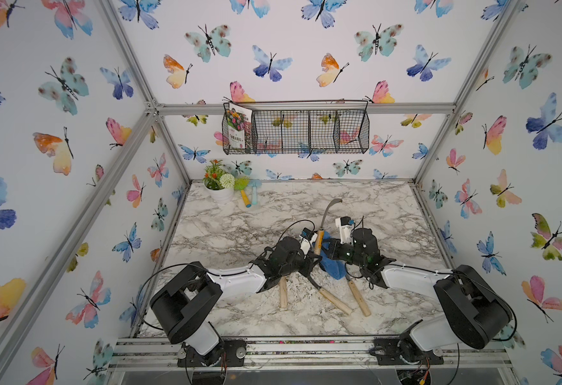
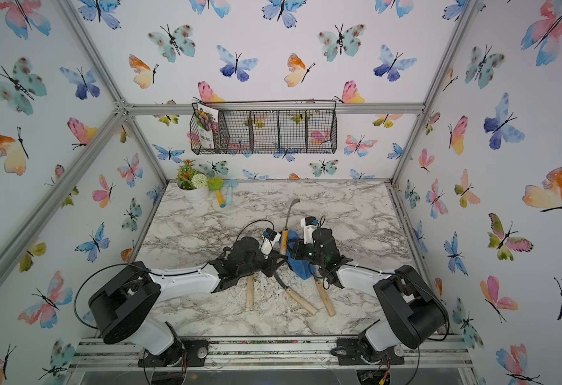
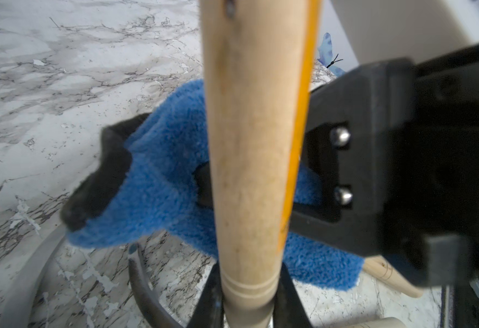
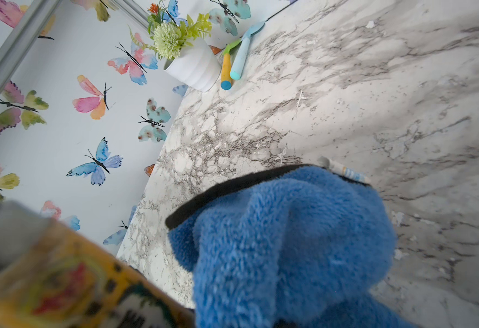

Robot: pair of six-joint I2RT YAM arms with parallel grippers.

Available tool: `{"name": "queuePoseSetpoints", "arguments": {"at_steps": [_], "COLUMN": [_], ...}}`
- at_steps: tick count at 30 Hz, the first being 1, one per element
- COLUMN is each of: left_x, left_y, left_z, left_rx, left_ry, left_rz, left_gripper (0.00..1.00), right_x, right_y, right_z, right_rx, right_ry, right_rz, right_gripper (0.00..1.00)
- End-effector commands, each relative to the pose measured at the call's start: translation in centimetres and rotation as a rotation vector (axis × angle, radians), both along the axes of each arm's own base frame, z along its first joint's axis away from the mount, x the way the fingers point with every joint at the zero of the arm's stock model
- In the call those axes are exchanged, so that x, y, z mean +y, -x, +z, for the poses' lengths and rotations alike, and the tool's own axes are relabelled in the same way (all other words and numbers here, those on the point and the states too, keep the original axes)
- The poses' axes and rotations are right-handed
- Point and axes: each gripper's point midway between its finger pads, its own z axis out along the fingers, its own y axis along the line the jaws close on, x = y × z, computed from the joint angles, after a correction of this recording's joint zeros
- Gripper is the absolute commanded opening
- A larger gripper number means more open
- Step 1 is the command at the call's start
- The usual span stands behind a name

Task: Wipe small sickles with rags
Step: Wipe the small sickle.

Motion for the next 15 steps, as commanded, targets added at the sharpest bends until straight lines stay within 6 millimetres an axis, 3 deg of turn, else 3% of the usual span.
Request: {"name": "queuePoseSetpoints", "arguments": {"at_steps": [1,8,11,15], "left_x": [0.0,0.3,0.1,0.3], "left_y": [-0.3,-0.1,0.0,-0.3], "left_z": [-0.3,-1.0,-0.9,-1.1], "left_rx": [0.006,0.018,0.018,0.017], "left_ry": [-0.016,-0.032,-0.030,-0.044], "left_rz": [0.020,0.027,0.022,0.041], "left_gripper": [0.00,0.00,0.00,0.00], "right_x": [0.4,-0.1,0.1,1.3], "right_y": [-0.1,-0.7,-0.9,0.5], "right_z": [3.5,6.3,5.1,2.4], "right_rx": [-0.081,-0.140,-0.112,-0.065], "right_ry": [-0.088,-0.083,-0.034,-0.042], "right_rz": [0.010,-0.027,-0.022,0.025], "right_gripper": [0.02,0.02,0.02,0.02]}}
